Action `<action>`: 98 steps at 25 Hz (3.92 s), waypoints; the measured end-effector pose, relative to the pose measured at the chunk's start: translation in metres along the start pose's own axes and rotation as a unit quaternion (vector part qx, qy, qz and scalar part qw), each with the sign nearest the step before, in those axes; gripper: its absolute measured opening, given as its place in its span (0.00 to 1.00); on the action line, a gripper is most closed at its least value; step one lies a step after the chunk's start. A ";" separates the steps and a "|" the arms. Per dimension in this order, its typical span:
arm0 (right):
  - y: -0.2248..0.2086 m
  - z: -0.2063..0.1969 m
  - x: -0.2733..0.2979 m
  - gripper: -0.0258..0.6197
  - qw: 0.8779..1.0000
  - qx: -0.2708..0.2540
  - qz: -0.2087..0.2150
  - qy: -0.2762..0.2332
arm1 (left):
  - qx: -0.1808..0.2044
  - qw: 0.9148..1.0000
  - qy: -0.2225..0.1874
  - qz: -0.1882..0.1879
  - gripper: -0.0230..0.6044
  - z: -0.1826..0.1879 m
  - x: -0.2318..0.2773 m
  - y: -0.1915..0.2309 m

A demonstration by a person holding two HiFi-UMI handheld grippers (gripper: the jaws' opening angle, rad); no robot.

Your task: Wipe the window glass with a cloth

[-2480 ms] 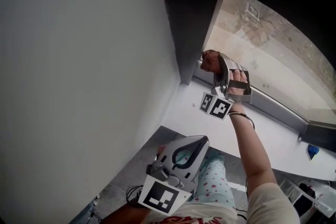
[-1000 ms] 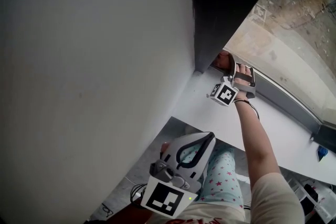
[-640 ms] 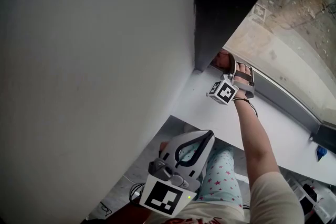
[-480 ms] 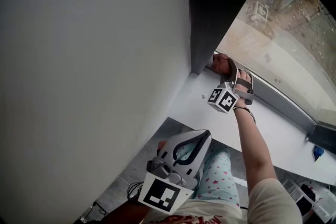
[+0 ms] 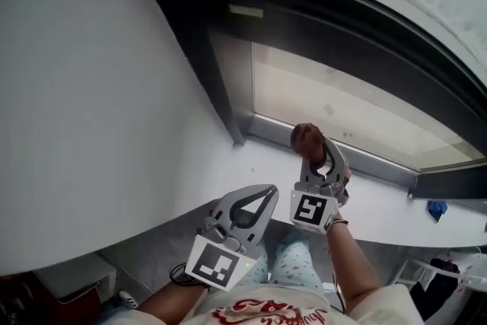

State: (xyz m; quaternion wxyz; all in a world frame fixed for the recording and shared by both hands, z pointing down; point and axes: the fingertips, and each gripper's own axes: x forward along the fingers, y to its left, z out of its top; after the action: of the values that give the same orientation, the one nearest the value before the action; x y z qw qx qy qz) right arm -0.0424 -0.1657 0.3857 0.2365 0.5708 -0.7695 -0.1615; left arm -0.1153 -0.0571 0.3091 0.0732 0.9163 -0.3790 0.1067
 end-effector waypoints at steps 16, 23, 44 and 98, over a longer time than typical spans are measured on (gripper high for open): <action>-0.186 0.057 -0.235 0.19 0.974 0.211 -0.048 -0.062 | -0.048 0.996 -0.079 0.018 0.07 0.121 0.038 -0.152; -0.215 0.054 -0.288 0.19 0.973 0.203 -0.043 -0.101 | -0.041 0.996 -0.074 0.022 0.07 0.116 0.029 -0.212; -0.126 0.095 -0.455 0.19 0.969 0.204 -0.064 -0.127 | -0.015 0.991 -0.133 0.008 0.07 0.098 -0.148 -0.319; -0.090 0.089 -0.821 0.16 0.958 0.251 -0.105 -0.091 | -0.011 0.988 -0.143 -0.054 0.07 0.075 -0.335 -0.615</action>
State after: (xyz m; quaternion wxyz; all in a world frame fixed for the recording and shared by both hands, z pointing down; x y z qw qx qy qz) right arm 0.1751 0.5900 0.1167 -0.0040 0.6726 -0.7390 -0.0385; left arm 0.1012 0.5860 0.1195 0.0340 0.9403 -0.3369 -0.0341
